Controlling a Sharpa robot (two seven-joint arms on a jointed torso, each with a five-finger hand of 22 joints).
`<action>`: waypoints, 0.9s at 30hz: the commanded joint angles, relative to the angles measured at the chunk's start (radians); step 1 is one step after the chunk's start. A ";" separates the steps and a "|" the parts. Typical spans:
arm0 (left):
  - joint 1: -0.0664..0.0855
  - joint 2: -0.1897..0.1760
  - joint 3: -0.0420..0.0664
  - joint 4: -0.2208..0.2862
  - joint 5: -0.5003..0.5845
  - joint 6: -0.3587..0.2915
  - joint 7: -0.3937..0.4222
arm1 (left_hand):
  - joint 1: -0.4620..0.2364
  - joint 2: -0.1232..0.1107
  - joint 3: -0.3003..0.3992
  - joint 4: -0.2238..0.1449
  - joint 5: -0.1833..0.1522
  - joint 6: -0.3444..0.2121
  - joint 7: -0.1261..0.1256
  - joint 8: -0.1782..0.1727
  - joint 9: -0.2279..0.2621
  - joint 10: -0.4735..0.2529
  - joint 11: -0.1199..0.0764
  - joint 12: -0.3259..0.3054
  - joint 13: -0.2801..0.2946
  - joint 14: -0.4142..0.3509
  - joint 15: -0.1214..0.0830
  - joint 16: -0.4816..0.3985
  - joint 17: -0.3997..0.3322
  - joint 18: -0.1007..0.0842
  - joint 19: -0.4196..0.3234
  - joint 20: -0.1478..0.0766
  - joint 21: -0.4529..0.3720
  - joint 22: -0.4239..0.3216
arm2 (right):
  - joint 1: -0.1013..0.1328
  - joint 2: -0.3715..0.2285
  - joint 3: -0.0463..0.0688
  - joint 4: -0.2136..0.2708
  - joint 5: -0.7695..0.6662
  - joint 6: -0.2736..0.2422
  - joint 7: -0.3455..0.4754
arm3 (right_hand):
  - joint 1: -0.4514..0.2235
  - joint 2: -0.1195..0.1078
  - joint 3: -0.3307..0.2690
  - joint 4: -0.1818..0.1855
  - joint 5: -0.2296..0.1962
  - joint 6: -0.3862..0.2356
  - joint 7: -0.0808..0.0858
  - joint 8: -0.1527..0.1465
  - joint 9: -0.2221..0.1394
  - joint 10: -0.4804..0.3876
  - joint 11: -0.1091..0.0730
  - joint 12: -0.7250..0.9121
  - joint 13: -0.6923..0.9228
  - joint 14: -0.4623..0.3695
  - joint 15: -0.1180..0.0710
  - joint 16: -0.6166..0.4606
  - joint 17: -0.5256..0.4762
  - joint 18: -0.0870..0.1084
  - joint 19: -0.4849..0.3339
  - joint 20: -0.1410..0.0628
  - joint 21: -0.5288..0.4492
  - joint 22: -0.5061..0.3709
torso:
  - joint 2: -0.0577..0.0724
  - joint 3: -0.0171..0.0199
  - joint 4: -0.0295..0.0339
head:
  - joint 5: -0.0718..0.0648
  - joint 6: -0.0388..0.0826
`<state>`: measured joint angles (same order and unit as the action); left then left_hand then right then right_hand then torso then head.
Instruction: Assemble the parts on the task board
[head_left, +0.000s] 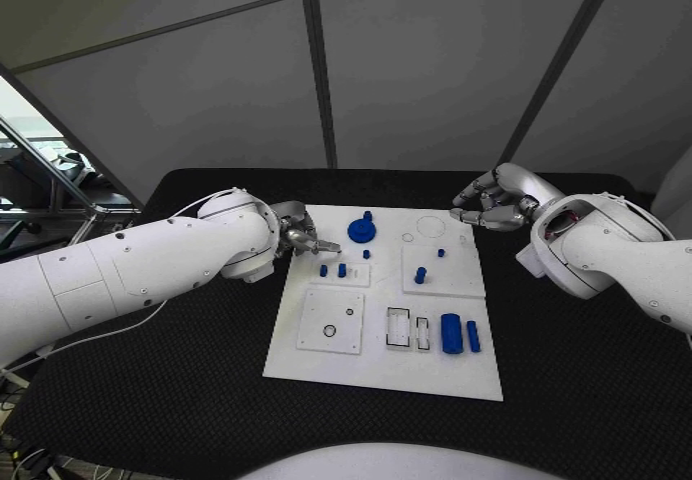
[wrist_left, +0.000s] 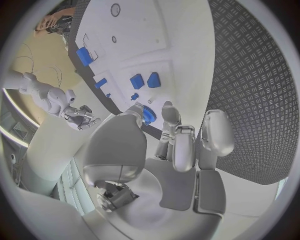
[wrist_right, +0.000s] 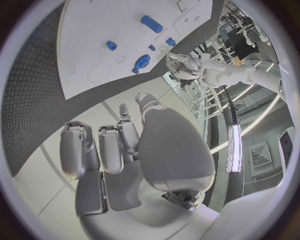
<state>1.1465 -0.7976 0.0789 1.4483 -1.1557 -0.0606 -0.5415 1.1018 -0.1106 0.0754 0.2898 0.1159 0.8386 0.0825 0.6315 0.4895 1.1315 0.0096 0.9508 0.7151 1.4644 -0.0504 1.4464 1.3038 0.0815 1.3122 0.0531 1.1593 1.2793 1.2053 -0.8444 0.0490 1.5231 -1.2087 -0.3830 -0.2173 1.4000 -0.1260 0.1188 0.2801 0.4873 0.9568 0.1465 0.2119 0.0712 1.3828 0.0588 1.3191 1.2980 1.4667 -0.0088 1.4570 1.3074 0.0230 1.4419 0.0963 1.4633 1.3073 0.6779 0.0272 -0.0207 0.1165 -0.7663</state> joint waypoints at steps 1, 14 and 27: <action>0.002 -0.002 0.001 -0.002 0.090 -0.104 0.130 | 0.067 0.013 -0.015 -0.007 0.001 -0.052 0.033 -0.036 -0.029 -0.095 0.029 -0.072 -0.066 -0.093 0.027 -0.224 -0.177 0.064 -0.154 0.023 -0.241 -0.145 | 0.002 0.000 0.001 0.001 -0.003 0.005 0.008 | -0.006 0.004 0.004 0.003 0.007 0.001 -0.002 -0.003 -0.001 -0.004 -0.001 -0.006 -0.001 0.063 -0.005 -0.003 0.076 0.021 -0.006 0.002 -0.006 0.108 | 0.000 0.0012 -0.0009 | 0.000 0.003; -0.003 0.034 -0.021 -0.026 -0.049 -0.283 0.553 | 0.419 -0.042 0.147 -0.107 0.001 -0.031 0.085 -0.200 -0.230 -0.243 0.090 -0.396 -0.375 -0.365 0.088 -0.687 -0.665 0.101 -0.324 0.085 -0.611 -0.390 | 0.002 0.003 0.001 -0.001 -0.003 0.007 0.012 | -0.006 0.004 0.005 0.003 0.008 0.001 -0.002 -0.003 -0.001 -0.004 -0.001 -0.007 -0.001 0.063 -0.005 -0.004 0.075 0.021 -0.006 0.002 -0.006 0.107 | 0.001 -0.0001 -0.0015 | -0.009 0.013; -0.007 0.115 -0.064 -0.070 -0.282 -0.207 0.492 | 0.392 -0.081 0.165 -0.109 0.000 0.074 0.073 -0.316 -0.348 -0.170 0.089 -0.554 -0.553 -0.138 0.070 -0.383 -0.499 0.060 -0.061 0.068 -0.290 -0.172 | 0.002 0.008 0.001 -0.001 -0.003 0.010 0.014 | -0.005 0.005 0.005 0.002 0.008 0.001 -0.002 -0.003 -0.001 -0.004 -0.001 -0.006 -0.001 0.063 -0.005 -0.004 0.075 0.021 -0.006 0.002 -0.006 0.107 | 0.001 -0.0004 -0.0013 | -0.011 0.015</action>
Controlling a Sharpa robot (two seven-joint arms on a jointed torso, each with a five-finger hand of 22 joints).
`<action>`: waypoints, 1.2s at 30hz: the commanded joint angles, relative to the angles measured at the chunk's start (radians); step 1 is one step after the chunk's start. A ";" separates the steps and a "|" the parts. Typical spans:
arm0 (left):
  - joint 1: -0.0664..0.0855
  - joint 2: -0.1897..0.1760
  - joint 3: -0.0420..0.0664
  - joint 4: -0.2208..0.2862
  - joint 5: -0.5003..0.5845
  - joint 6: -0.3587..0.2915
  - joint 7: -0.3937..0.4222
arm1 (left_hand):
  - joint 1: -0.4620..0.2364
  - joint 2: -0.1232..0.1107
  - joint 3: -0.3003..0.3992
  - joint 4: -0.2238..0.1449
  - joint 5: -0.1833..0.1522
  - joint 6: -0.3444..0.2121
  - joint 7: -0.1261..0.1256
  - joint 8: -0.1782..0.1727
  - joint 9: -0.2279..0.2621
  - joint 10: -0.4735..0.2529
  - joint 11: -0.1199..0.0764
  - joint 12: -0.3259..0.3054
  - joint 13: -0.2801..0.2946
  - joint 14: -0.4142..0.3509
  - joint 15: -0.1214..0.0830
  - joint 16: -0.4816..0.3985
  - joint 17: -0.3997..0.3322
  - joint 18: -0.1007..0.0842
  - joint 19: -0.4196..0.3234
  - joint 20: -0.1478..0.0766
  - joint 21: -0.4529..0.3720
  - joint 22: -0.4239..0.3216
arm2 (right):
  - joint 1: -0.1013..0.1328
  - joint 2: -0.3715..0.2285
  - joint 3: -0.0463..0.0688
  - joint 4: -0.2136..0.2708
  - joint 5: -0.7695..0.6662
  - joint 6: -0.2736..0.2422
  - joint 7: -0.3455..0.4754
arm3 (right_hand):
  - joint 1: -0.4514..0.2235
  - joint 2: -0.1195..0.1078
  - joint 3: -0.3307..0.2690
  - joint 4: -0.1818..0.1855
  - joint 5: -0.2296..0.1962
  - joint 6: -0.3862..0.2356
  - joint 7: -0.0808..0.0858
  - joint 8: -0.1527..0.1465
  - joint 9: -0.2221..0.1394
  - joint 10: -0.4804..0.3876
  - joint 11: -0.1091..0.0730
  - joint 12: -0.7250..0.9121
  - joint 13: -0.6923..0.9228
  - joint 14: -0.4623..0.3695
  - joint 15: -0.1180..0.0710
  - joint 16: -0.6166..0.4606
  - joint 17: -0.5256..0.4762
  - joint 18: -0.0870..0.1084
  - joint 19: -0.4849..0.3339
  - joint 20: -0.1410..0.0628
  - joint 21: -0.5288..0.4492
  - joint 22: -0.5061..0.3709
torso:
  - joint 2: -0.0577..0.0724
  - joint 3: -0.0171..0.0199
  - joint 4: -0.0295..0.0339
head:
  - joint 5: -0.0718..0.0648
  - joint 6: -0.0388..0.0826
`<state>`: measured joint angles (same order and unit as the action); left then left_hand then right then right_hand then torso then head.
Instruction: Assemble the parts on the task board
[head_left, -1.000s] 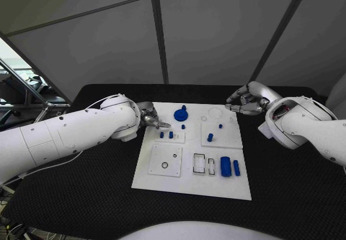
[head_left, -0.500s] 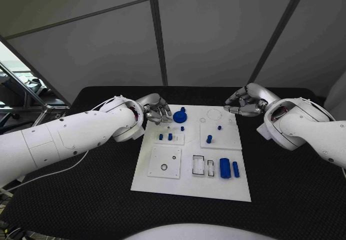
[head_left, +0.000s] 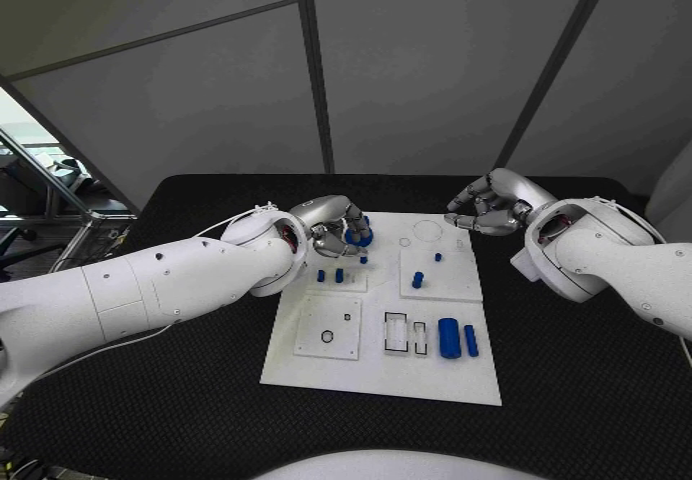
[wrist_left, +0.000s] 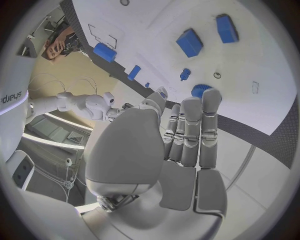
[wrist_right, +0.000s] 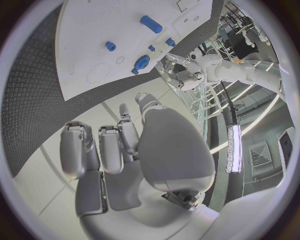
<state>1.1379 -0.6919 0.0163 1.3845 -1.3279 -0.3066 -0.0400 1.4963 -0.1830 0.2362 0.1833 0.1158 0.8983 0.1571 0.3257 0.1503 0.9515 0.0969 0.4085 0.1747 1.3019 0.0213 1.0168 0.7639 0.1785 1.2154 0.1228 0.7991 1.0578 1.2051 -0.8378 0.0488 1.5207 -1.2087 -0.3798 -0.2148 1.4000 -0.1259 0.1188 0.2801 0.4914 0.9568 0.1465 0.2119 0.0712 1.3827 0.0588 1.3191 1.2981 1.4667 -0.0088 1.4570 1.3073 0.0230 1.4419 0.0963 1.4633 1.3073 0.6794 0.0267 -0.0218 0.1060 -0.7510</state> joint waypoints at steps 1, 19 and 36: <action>0.001 0.015 -0.003 -0.011 -0.122 0.053 -0.018 | -0.003 -0.009 0.005 -0.003 0.000 0.021 -0.003 -0.017 -0.014 0.015 0.001 -0.017 -0.019 0.035 -0.002 0.067 0.058 -0.043 0.052 -0.003 0.103 0.074 | 0.002 0.002 0.001 0.001 -0.003 0.007 0.012 | -0.005 0.005 0.005 0.002 0.004 0.001 -0.002 -0.003 -0.001 -0.004 -0.001 -0.006 -0.001 0.063 -0.005 -0.004 0.076 0.021 -0.006 0.002 -0.006 0.108 | 0.000 0.0003 -0.0003 | -0.001 0.000; 0.001 0.088 -0.009 -0.090 -0.190 0.144 -0.075 | 0.005 0.005 0.040 -0.019 0.003 0.071 -0.008 -0.073 -0.052 0.064 -0.005 -0.076 -0.075 0.083 -0.011 0.135 0.065 -0.078 0.148 -0.012 0.313 0.230 | 0.002 0.004 0.001 0.002 -0.003 0.006 0.013 | -0.005 0.005 0.005 0.002 0.004 0.001 -0.002 -0.003 -0.001 -0.004 -0.001 -0.006 -0.001 0.063 -0.005 -0.004 0.076 0.021 -0.006 0.002 -0.006 0.108 | 0.000 0.0002 0.0004 | -0.005 -0.003; 0.001 0.109 -0.009 -0.107 -0.193 0.178 -0.086 | 0.022 0.017 0.128 -0.039 0.004 0.112 -0.011 -0.092 -0.065 0.117 -0.012 -0.106 -0.099 0.107 -0.017 0.167 0.078 -0.087 0.171 -0.018 0.368 0.274 | 0.002 0.007 0.001 0.001 -0.003 0.007 0.013 | -0.005 0.005 0.005 0.002 0.004 0.001 -0.002 -0.003 -0.001 -0.004 -0.001 -0.006 -0.001 0.063 -0.005 -0.004 0.076 0.021 -0.006 0.002 -0.006 0.108 | -0.001 0.0008 0.0002 | -0.006 -0.008</action>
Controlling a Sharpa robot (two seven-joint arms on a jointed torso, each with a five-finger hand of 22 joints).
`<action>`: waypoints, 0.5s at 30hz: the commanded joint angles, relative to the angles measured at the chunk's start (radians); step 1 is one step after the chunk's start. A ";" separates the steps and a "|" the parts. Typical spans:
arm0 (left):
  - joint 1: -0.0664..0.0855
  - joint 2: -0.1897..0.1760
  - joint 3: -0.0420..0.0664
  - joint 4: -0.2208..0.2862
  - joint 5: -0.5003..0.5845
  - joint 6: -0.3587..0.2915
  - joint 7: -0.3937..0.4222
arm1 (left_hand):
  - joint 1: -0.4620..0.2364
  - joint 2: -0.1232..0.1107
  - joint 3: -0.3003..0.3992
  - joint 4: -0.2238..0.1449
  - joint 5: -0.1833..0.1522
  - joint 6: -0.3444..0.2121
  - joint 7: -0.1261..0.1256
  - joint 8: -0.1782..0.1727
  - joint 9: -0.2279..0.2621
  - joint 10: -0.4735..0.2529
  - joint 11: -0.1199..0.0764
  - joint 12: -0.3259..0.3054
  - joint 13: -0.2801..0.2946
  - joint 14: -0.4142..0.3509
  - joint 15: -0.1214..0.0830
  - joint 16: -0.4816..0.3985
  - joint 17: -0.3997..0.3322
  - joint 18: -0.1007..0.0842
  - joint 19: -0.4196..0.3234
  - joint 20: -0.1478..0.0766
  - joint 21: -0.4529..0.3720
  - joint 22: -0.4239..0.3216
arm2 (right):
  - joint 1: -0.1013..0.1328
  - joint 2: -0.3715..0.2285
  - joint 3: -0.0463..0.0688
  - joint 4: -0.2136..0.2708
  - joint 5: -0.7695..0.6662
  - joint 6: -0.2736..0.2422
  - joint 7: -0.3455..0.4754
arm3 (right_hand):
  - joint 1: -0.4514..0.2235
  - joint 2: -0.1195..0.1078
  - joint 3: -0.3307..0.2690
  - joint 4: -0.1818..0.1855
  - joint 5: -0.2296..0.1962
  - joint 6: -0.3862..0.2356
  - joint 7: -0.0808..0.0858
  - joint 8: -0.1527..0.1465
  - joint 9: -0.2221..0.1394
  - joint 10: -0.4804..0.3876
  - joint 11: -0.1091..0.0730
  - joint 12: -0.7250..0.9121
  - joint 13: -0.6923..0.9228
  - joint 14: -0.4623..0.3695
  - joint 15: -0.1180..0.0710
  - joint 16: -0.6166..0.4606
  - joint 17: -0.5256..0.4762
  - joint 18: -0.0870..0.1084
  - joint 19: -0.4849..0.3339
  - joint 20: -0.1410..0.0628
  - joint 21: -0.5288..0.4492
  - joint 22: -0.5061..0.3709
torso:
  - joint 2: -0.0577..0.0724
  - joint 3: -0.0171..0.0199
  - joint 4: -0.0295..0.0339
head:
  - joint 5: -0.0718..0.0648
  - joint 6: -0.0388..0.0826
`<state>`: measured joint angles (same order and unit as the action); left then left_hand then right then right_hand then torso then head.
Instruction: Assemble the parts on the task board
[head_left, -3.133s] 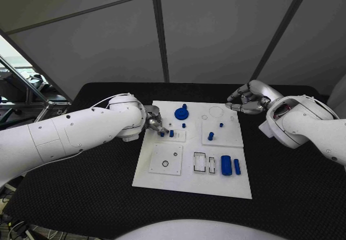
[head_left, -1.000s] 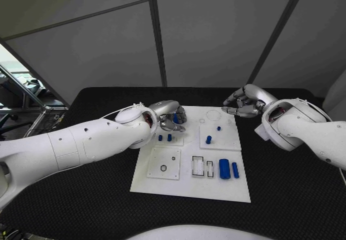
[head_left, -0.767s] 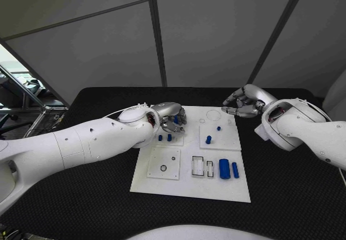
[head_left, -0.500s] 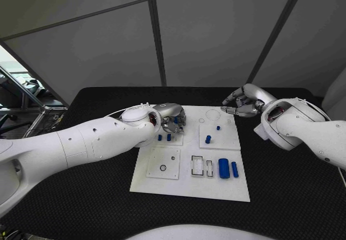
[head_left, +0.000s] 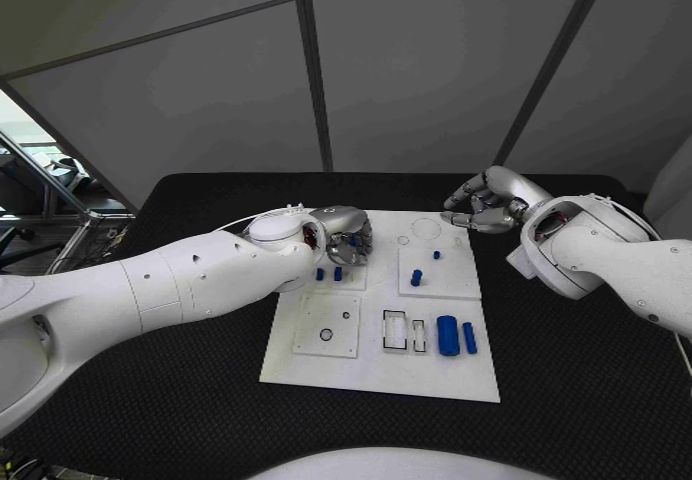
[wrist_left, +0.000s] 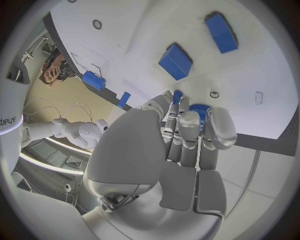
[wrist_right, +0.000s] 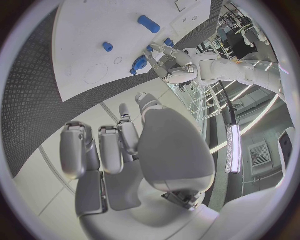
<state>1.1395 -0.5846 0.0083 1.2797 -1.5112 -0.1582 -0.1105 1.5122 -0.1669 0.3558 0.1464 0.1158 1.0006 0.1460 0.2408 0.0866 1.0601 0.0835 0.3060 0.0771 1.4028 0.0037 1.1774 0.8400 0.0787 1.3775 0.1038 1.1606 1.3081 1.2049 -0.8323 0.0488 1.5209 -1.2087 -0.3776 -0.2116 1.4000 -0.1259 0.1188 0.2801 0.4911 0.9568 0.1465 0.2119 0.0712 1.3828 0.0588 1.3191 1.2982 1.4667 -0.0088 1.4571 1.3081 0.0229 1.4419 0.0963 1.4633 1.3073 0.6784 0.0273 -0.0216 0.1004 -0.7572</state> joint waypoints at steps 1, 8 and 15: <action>0.000 0.002 -0.001 -0.003 -0.010 0.033 -0.020 | 0.007 0.001 0.013 -0.003 0.004 0.011 0.000 -0.007 -0.002 0.011 0.001 -0.005 -0.002 0.007 0.000 0.008 0.002 0.012 0.010 0.001 0.009 0.026 | 0.002 0.001 0.001 0.001 -0.003 0.005 0.010 | -0.005 0.005 0.005 0.002 0.005 0.001 -0.002 -0.003 -0.001 -0.004 -0.001 -0.006 -0.001 0.063 -0.005 -0.004 0.075 0.021 -0.006 0.002 -0.006 0.108 | 0.000 0.0002 -0.0001 | 0.000 -0.001; 0.000 0.002 -0.001 -0.009 -0.010 0.049 -0.041 | 0.011 0.001 0.046 -0.017 0.004 0.021 0.002 -0.016 -0.006 0.023 0.001 -0.017 -0.006 0.011 -0.001 0.015 0.002 0.009 0.015 0.000 0.022 0.037 | 0.002 0.001 0.001 0.001 -0.003 0.006 0.010 | -0.005 0.005 0.005 0.002 0.005 0.001 -0.002 -0.003 -0.001 -0.004 -0.001 -0.006 -0.001 0.063 -0.005 -0.004 0.075 0.021 -0.006 0.002 -0.006 0.108 | 0.000 -0.0003 0.0000 | -0.002 -0.001; 0.000 0.003 -0.001 -0.013 -0.010 0.048 -0.031 | 0.008 -0.008 0.089 -0.037 0.003 0.022 0.009 -0.032 -0.013 0.025 0.007 -0.038 -0.010 0.013 0.003 0.023 -0.002 0.008 0.016 0.002 0.029 0.047 | 0.002 0.000 0.001 0.001 -0.003 0.006 0.010 | -0.004 0.006 0.006 0.002 0.006 0.001 -0.002 -0.003 -0.001 -0.003 -0.001 -0.005 0.000 0.063 -0.005 -0.004 0.075 0.021 -0.006 0.002 -0.006 0.107 | 0.000 -0.0004 0.0001 | -0.003 -0.002</action>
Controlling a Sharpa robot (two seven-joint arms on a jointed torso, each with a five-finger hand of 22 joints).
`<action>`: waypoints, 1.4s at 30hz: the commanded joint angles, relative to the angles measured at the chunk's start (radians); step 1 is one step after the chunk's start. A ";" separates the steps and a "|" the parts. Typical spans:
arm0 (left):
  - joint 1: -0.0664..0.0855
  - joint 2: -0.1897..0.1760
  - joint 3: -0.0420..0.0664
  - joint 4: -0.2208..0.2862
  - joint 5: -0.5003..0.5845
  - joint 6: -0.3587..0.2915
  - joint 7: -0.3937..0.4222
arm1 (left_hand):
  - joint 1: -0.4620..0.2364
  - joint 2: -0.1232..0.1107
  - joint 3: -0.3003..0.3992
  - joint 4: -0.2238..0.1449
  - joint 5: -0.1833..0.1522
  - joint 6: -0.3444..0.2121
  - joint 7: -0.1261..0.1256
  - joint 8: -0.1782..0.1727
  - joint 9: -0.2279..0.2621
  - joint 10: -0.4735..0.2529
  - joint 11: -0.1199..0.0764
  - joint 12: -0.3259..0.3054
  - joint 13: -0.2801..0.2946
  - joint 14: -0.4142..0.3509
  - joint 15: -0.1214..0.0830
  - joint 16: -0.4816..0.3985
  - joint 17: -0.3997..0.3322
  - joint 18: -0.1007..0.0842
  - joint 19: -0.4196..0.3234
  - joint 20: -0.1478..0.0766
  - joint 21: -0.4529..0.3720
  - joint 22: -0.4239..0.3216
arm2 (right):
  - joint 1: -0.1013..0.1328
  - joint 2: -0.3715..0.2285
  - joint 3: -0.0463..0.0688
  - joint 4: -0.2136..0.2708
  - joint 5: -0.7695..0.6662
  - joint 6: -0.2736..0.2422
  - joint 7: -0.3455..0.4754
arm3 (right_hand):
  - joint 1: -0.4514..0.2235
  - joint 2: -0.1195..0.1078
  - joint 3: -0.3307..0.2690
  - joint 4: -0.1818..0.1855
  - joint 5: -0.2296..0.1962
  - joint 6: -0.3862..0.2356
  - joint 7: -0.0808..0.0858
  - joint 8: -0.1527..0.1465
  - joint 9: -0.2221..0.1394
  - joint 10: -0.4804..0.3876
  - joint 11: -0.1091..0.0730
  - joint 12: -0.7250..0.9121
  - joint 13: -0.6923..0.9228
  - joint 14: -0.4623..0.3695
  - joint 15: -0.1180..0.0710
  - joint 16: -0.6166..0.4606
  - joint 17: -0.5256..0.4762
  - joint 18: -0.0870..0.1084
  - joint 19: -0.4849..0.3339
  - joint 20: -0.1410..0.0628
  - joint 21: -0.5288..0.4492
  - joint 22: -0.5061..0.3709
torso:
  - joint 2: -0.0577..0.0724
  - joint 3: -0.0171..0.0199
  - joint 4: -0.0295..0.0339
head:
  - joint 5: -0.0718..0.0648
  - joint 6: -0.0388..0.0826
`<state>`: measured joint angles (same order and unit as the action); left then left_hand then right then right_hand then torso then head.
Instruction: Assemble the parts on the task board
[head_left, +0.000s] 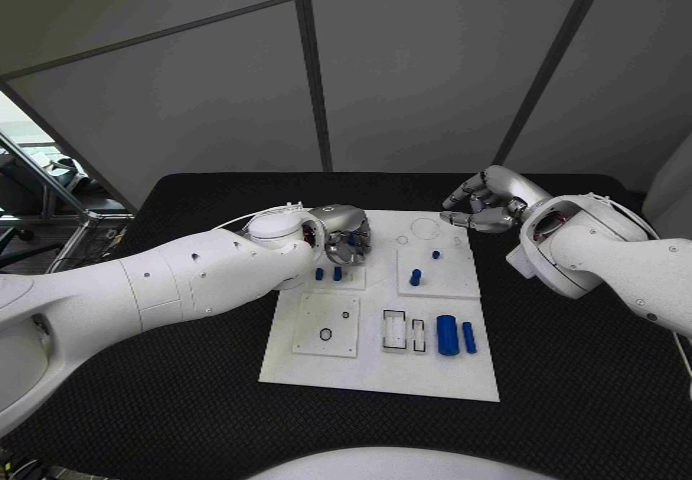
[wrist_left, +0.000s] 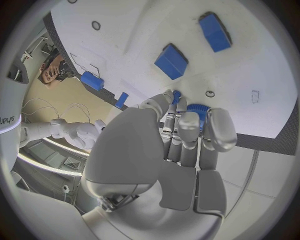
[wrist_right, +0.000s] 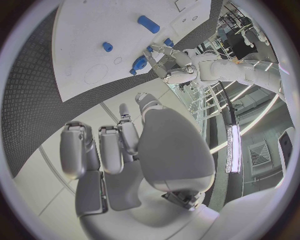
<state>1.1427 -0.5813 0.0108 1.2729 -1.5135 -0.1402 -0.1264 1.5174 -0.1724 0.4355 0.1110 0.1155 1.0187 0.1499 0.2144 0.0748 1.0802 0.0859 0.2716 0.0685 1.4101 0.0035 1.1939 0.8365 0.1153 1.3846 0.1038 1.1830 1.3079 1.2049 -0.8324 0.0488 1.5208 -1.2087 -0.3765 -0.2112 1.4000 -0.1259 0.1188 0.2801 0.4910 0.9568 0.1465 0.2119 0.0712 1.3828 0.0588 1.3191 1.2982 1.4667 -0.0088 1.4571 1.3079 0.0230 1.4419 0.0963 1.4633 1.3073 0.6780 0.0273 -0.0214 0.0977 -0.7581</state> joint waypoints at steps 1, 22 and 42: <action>-0.003 0.000 -0.003 -0.006 -0.007 0.029 -0.012 | 0.003 -0.003 0.014 -0.004 0.004 0.006 0.005 -0.006 -0.001 0.008 0.004 -0.005 -0.001 0.007 0.003 0.008 0.003 -0.029 0.010 0.002 0.010 0.049 | 0.002 0.001 0.001 0.002 -0.003 0.004 0.010 | -0.004 0.006 0.006 0.002 0.007 0.001 -0.002 -0.003 -0.001 -0.003 -0.001 -0.005 0.000 0.063 -0.005 -0.004 0.075 0.021 -0.006 0.002 -0.006 0.107 | 0.000 -0.0002 0.0000 | 0.000 -0.001; -0.004 -0.053 0.025 0.069 0.017 -0.080 0.074 | -0.020 -0.008 0.063 -0.037 0.001 0.054 -0.002 -0.007 0.001 0.064 -0.007 -0.017 0.005 0.026 -0.005 0.041 0.031 -0.040 0.036 -0.004 0.066 0.088 | 0.002 0.002 0.001 -0.003 -0.003 0.001 0.016 | -0.004 0.007 0.007 0.002 0.008 0.002 -0.002 -0.003 -0.001 -0.004 -0.001 -0.005 0.000 0.063 -0.005 -0.004 0.075 0.021 -0.006 0.002 -0.006 0.108 | -0.001 -0.0007 0.0012 | 0.001 0.007; -0.004 -0.129 0.036 0.125 0.025 -0.069 0.057 | -0.028 -0.009 0.069 -0.043 0.001 0.064 -0.003 -0.008 0.001 0.075 -0.009 -0.021 0.006 0.028 -0.007 0.044 0.030 -0.043 0.041 -0.006 0.077 0.095 | 0.001 -0.002 0.001 -0.004 -0.003 0.001 0.016 | -0.004 0.007 0.008 0.002 0.010 0.002 -0.002 -0.003 -0.001 -0.003 -0.001 -0.005 0.000 0.063 -0.005 -0.004 0.075 0.021 -0.006 0.002 -0.007 0.107 | 0.000 -0.0001 0.0008 | 0.002 0.010</action>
<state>1.1370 -0.7048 0.0456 1.3939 -1.4963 -0.2040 -0.0691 1.4983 -0.1803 0.4997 0.0687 0.1135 1.0758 0.1499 0.2106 0.0752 1.1486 0.0756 0.2543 0.0732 1.4314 -0.0037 1.2316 0.8663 0.0695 1.4202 0.0966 1.2573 1.3076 1.2046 -0.8338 0.0488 1.5150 -1.2088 -0.3764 -0.2050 1.4000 -0.1259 0.1219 0.2832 0.4962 0.9568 0.1465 0.2119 0.0712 1.3828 0.0588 1.3191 1.2982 1.4667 -0.0088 1.4571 1.3075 0.0230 1.4419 0.0963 1.4633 1.3073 0.6781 0.0274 -0.0209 0.1027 -0.7484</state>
